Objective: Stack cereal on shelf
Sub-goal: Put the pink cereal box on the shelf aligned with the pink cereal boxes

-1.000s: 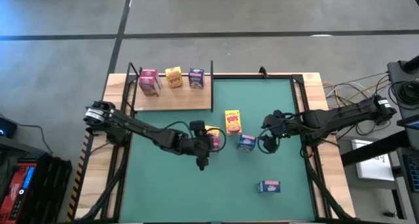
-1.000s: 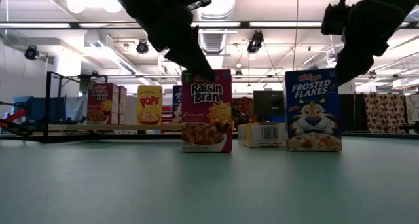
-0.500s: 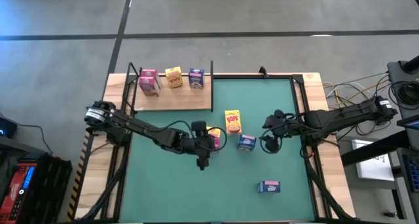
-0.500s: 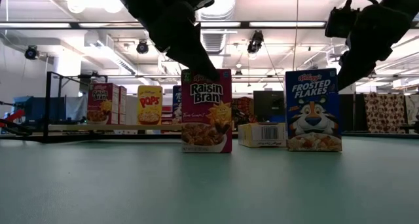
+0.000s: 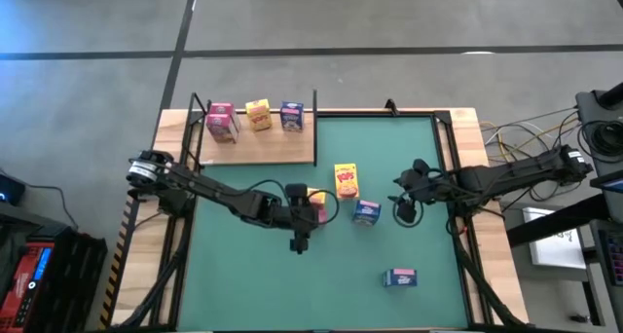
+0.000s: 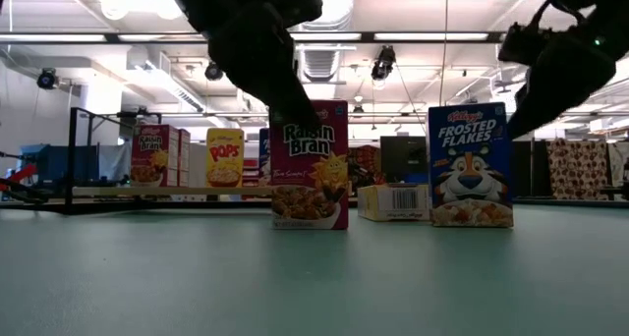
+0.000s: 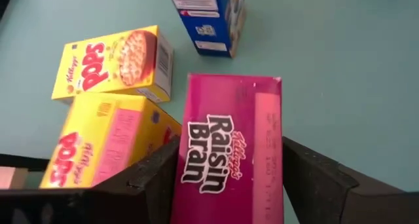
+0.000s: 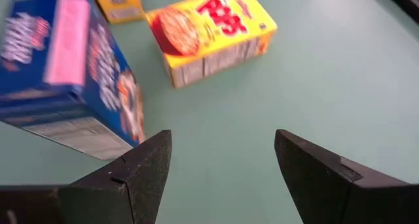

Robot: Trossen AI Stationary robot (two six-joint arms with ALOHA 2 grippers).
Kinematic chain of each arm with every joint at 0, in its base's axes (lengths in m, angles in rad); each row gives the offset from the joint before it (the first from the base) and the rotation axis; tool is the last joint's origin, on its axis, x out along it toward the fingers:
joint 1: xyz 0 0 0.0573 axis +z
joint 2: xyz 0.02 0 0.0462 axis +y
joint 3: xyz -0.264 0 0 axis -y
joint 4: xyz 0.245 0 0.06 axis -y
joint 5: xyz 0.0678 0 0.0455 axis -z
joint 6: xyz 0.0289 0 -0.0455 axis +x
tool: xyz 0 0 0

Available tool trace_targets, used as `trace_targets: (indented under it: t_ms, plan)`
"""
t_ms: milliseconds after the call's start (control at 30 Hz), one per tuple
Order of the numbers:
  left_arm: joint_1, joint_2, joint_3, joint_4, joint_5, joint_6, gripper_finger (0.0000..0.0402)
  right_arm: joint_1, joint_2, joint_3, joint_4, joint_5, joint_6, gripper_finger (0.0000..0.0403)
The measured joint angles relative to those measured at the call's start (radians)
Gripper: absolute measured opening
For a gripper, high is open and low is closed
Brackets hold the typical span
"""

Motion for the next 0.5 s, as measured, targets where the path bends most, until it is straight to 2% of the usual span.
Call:
trace_targets:
  t_ms: [133,400,500]
  plan:
    - [0.005,0.000,0.000,-0.007,0.002,-0.036,0.0202,0.000,0.009,-0.026,0.000,0.004,0.066,0.0260]
    - [0.006,-0.001,0.002,-0.034,0.001,-0.090,0.0123,0.000,0.023,-0.037,0.000,0.003,0.123,0.0260]
    - [0.006,-0.008,0.005,-0.086,0.009,-0.122,0.0113,0.000,0.023,-0.037,0.000,0.003,0.123,0.0260]
